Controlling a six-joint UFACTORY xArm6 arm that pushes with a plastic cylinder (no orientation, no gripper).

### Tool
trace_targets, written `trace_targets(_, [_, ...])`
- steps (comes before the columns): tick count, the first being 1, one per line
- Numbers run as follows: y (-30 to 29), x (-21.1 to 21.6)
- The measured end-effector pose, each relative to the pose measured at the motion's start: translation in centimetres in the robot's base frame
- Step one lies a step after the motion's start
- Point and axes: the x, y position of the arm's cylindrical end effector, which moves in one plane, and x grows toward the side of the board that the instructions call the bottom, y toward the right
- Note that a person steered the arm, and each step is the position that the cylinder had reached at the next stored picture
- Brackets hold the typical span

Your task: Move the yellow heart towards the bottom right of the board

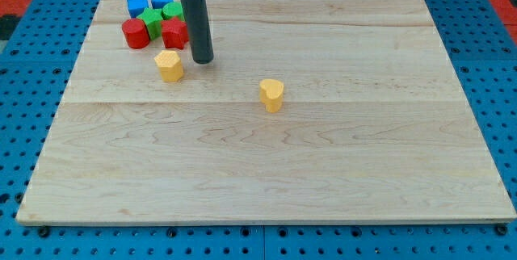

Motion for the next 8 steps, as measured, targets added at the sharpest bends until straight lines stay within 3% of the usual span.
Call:
trace_targets(1, [-1.1,3.8])
trace_targets(2, [-8.0,2.1])
trace_targets(3, [-8.1,-2.5])
trace_targets(4, [-4.3,-1.6])
trace_targets(5, [5.3,-1.3])
trace_targets(6, [4.7,1.6])
trace_targets(7, [7.7,3.6])
trace_targets(8, [8.3,3.6])
